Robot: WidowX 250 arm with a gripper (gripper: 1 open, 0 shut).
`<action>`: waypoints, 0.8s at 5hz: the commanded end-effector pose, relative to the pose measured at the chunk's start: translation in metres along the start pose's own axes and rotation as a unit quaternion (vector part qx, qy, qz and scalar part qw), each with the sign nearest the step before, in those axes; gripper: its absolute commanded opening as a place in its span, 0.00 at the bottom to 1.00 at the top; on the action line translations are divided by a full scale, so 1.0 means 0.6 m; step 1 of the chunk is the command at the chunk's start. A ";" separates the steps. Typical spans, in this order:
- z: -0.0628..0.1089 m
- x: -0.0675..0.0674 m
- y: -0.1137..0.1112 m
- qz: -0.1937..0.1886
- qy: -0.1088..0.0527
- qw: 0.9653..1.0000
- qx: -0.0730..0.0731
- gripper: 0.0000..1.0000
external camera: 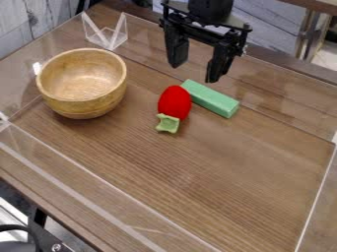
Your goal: Put the green stick in the brown bowl
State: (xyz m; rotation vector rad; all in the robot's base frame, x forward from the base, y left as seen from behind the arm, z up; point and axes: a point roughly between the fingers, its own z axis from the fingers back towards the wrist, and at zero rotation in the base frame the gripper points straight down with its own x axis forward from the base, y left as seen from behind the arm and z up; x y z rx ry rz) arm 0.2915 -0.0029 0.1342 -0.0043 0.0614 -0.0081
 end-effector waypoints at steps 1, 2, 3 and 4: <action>-0.021 0.002 -0.001 0.023 0.012 1.000 -0.005 1.00; -0.049 0.022 -0.006 0.075 0.013 0.997 -0.021 1.00; -0.071 0.045 -0.002 0.148 0.000 0.988 -0.033 1.00; -0.088 0.061 0.007 0.230 -0.013 0.972 -0.047 1.00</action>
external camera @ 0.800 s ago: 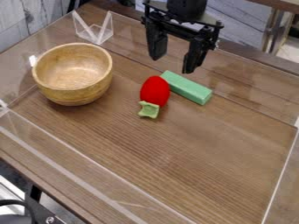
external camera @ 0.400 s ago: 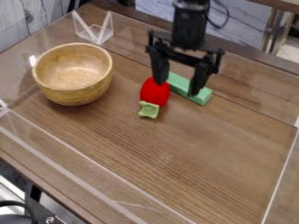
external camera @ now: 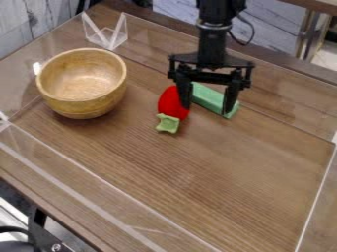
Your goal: Put the green stick in the brown bowl
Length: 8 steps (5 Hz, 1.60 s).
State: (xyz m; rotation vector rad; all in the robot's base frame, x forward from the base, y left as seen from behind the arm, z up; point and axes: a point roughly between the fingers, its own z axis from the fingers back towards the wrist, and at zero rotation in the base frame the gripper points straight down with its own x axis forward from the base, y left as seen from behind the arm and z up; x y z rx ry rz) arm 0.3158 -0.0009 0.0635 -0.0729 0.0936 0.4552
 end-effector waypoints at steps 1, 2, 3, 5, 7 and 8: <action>0.016 0.028 -0.003 0.087 -0.040 0.995 -0.029 1.00; 0.005 0.043 -0.002 0.171 -0.051 0.983 -0.044 1.00; -0.006 0.059 -0.002 0.240 -0.060 0.967 -0.054 1.00; -0.024 0.075 -0.008 0.276 -0.079 0.956 -0.056 1.00; -0.044 0.084 -0.011 0.279 -0.097 0.954 -0.045 1.00; -0.055 0.088 -0.011 0.282 -0.104 0.953 -0.039 1.00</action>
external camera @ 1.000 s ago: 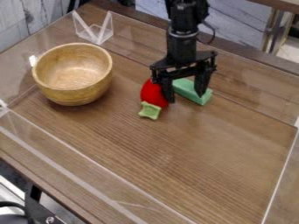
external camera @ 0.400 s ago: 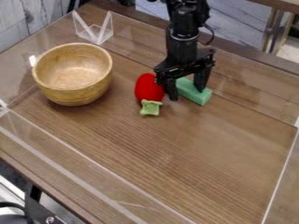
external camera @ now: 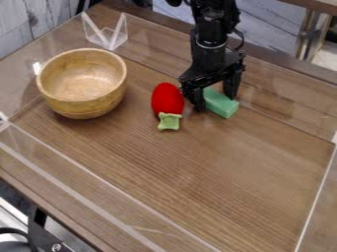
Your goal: Put the green stick in the brown bowl
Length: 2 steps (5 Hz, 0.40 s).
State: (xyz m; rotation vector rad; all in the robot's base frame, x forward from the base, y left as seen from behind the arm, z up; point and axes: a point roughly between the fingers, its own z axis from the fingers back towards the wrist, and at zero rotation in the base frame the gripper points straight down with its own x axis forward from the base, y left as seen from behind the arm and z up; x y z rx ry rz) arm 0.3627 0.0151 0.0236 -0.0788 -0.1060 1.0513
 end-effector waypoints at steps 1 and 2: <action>-0.005 0.000 -0.003 -0.007 -0.015 1.000 0.003 0.00; -0.009 0.000 -0.004 -0.007 -0.023 1.000 0.006 0.00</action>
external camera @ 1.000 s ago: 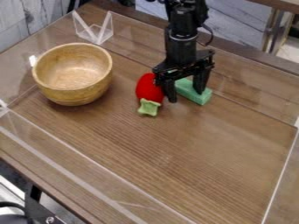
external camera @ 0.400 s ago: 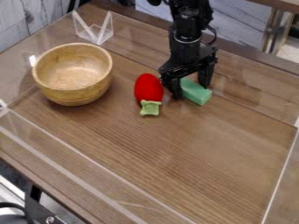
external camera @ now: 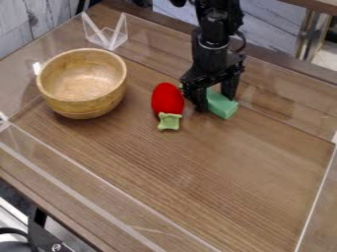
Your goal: Put the green stick in the brown bowl
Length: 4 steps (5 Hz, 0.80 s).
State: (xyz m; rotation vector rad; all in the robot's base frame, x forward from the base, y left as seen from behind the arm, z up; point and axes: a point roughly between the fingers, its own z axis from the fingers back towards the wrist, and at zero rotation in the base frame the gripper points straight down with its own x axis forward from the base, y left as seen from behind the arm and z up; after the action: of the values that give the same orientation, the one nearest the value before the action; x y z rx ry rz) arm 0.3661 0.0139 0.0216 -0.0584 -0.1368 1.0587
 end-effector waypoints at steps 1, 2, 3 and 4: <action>-0.009 -0.002 0.001 -0.011 -0.013 1.000 0.008 0.00; -0.010 -0.001 0.000 -0.011 -0.019 1.000 0.012 0.00; -0.012 -0.001 0.000 -0.011 -0.023 1.000 0.016 0.00; -0.014 -0.001 0.000 -0.010 -0.027 0.999 0.020 0.00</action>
State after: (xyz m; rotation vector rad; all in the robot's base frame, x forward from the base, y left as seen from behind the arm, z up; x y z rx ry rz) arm 0.3682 0.0133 0.0206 -0.0148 -0.1708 1.0645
